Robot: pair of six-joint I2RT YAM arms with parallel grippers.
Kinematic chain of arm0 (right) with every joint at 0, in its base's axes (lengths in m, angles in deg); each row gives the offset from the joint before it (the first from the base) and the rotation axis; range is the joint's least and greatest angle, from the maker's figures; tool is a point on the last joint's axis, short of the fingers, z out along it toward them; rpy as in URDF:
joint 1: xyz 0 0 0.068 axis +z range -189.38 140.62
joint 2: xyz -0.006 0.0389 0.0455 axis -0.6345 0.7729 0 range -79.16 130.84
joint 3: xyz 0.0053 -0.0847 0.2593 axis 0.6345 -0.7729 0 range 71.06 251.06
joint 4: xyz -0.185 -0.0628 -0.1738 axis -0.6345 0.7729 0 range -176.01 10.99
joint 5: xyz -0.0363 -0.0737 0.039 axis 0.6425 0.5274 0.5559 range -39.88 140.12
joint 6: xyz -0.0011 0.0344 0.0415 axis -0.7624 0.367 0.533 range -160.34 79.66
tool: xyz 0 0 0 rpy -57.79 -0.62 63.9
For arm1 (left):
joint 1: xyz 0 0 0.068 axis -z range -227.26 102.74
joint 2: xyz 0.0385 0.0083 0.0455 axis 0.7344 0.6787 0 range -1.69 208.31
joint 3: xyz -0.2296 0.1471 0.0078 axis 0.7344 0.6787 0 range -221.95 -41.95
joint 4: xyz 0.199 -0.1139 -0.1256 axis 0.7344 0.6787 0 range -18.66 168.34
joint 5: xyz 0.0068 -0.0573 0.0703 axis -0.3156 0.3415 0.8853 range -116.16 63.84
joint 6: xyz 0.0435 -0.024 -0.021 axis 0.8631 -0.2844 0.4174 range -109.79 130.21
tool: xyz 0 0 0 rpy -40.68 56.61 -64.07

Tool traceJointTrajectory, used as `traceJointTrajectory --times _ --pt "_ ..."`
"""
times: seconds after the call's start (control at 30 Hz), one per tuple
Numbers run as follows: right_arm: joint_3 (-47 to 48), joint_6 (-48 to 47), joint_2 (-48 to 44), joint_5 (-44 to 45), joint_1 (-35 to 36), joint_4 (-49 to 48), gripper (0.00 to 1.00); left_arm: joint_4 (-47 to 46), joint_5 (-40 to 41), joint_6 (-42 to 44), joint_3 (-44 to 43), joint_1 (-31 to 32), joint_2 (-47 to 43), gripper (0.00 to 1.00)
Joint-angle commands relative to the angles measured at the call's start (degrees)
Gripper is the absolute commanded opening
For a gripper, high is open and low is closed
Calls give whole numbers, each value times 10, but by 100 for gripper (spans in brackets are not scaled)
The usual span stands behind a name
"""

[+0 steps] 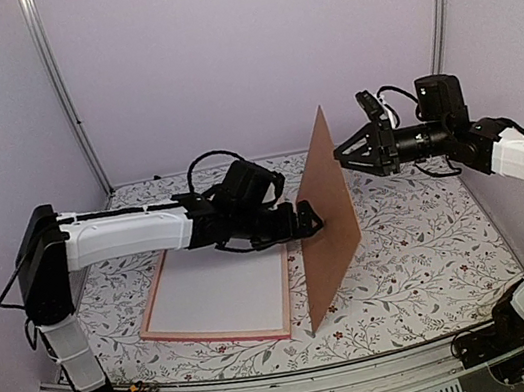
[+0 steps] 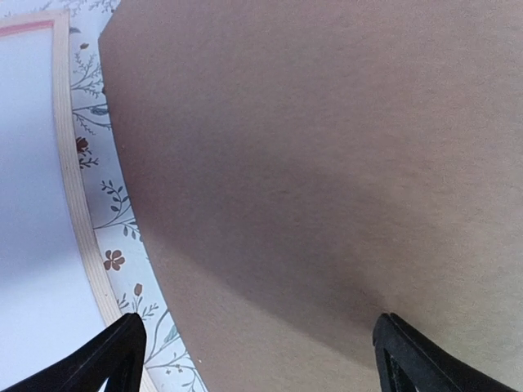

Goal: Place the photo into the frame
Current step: Turn over the backboard.

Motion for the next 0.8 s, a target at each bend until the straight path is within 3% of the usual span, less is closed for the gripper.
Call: traceJointTrajectory --times 0.0,0.4,0.77 --pt "26 14 43 6 35 4 53 -50 -6 -3 30 -8 -77 100" --pt "86 41 126 11 91 -44 58 -35 1 4 75 -63 -207 100" --pt "126 48 174 10 118 -58 71 -20 -23 27 30 -103 -208 99"
